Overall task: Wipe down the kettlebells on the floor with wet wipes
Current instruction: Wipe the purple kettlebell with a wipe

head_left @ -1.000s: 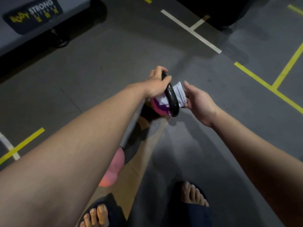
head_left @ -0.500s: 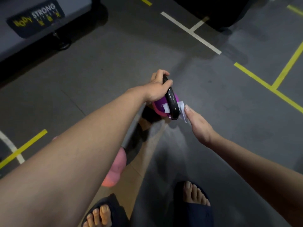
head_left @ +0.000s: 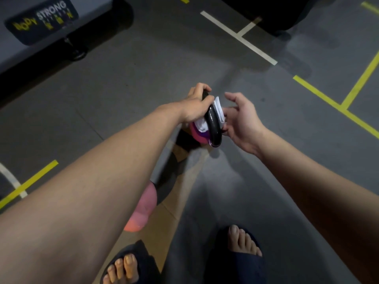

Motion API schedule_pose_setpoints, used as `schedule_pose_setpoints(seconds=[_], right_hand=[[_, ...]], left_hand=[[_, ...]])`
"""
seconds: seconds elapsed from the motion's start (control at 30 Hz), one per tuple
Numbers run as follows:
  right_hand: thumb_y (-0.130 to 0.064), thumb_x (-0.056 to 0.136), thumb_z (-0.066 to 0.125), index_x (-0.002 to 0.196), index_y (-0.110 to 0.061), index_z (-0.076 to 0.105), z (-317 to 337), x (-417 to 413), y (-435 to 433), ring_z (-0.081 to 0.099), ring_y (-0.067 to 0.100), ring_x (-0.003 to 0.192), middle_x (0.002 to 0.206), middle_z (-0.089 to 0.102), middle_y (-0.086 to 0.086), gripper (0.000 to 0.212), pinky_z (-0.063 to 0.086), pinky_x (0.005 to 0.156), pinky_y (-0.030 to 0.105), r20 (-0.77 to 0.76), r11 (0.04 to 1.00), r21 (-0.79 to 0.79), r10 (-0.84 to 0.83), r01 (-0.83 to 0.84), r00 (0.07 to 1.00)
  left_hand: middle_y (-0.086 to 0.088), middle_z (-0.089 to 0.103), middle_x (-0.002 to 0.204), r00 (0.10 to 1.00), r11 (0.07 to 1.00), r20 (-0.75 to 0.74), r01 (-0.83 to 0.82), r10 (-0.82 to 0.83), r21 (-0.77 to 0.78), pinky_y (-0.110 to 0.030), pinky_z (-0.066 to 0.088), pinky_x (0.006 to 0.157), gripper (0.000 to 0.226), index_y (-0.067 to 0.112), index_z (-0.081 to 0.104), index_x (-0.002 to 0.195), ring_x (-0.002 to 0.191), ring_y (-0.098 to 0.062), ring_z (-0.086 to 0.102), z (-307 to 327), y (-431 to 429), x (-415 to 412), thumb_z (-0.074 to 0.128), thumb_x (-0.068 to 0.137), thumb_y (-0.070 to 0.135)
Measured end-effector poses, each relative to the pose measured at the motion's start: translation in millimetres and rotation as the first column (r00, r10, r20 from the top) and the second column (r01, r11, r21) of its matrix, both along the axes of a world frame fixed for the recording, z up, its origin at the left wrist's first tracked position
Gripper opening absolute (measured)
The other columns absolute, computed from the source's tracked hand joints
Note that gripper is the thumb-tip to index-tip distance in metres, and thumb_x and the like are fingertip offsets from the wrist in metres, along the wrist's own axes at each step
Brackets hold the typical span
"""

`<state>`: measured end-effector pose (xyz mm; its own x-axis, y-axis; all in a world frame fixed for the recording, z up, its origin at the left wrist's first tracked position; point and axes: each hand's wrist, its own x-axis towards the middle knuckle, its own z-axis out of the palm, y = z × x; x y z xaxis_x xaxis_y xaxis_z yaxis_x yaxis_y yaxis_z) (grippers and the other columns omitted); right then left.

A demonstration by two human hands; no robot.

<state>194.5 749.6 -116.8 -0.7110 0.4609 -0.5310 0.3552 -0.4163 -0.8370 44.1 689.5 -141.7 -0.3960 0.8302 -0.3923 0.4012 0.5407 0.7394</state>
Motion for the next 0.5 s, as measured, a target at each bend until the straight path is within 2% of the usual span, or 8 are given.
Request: schedule_pose_setpoints(seconds=[0.1,0.17,0.23,0.27,0.3,0.33,0.4,0.5], right_hand=[[-0.044,0.092,0.037,0.104,-0.002,0.067,-6,5,-1,0.059,0.022,0.069,0.090,0.069,0.016,0.053,0.045,0.071,0.034,-0.055,0.999,-0.018,-0.041,0.040,0.998],[-0.037,0.089,0.039,0.102,-0.007,0.068,-20,16,-9,0.064,0.022,0.082,0.095,0.071,0.013,0.044,0.049,0.082,0.035,-0.046,0.994,0.092,-0.056,0.060,0.997],[-0.041,0.091,0.037,0.106,-0.007,0.072,-39,32,-19,0.067,0.025,0.106,0.110,0.074,0.013,0.052,0.047,0.105,0.041,0.001,0.985,0.166,0.043,-0.043,0.999],[-0.047,0.088,0.040,0.108,-0.005,0.072,-45,38,-22,0.065,0.027,0.113,0.114,0.074,0.013,0.056,0.042,0.112,0.047,0.034,0.980,0.185,0.071,-0.076,0.997],[-0.049,0.086,0.042,0.106,-0.004,0.071,-47,41,-23,0.065,0.026,0.111,0.111,0.074,0.013,0.057,0.041,0.113,0.051,0.048,0.978,0.193,0.067,-0.075,0.997],[-0.046,0.088,0.042,0.103,-0.004,0.070,-43,41,-23,0.066,0.024,0.102,0.104,0.073,0.011,0.053,0.043,0.109,0.050,0.032,0.983,0.175,0.048,-0.053,0.998],[-0.034,0.093,0.039,0.093,-0.003,0.069,-27,29,-18,0.065,0.021,0.083,0.090,0.072,0.010,0.042,0.047,0.085,0.041,-0.058,0.997,0.068,-0.045,0.049,0.997],[-0.031,0.086,0.041,0.089,-0.004,0.066,-2,4,-3,0.061,0.027,0.068,0.085,0.065,0.017,0.037,0.045,0.065,0.035,-0.121,0.992,-0.054,-0.119,0.113,0.986]], left_hand=[[-0.007,0.035,0.145,1.000,1.000,0.010,0.000,0.000,0.013,-0.025,0.027,0.107,0.036,0.021,0.038,0.139,0.133,-0.020,0.040,-1,-1,1,0.043,0.106,0.034],[-0.005,0.034,0.143,1.000,1.000,0.016,-0.001,0.000,0.024,-0.024,0.029,0.103,0.035,0.021,0.038,0.139,0.129,-0.020,0.042,-2,-3,0,0.043,0.106,0.032],[-0.005,0.033,0.145,1.000,0.999,0.027,0.011,-0.012,0.031,-0.023,0.027,0.101,0.036,0.022,0.037,0.141,0.129,-0.019,0.041,-3,-6,1,0.042,0.107,0.032],[-0.004,0.033,0.147,0.999,0.999,0.028,0.020,-0.021,0.038,-0.022,0.025,0.101,0.037,0.023,0.036,0.143,0.130,-0.018,0.040,-3,-8,2,0.041,0.107,0.033],[-0.003,0.032,0.148,0.999,0.998,0.025,0.030,-0.032,0.049,-0.021,0.023,0.100,0.038,0.024,0.036,0.144,0.132,-0.017,0.039,-3,-10,3,0.041,0.107,0.034],[-0.001,0.032,0.149,0.999,0.998,0.022,0.033,-0.034,0.062,-0.021,0.023,0.100,0.039,0.027,0.037,0.144,0.134,-0.015,0.039,-3,-11,4,0.041,0.107,0.035],[0.002,0.033,0.150,0.999,0.997,0.036,0.037,-0.039,0.074,-0.020,0.023,0.101,0.038,0.031,0.039,0.145,0.137,-0.012,0.038,-4,-14,6,0.038,0.108,0.040],[0.003,0.037,0.155,0.990,0.987,0.138,0.001,-0.023,0.161,-0.023,0.020,0.119,0.050,0.035,0.045,0.146,0.146,-0.008,0.033,-1,-18,8,0.022,0.107,0.055]])
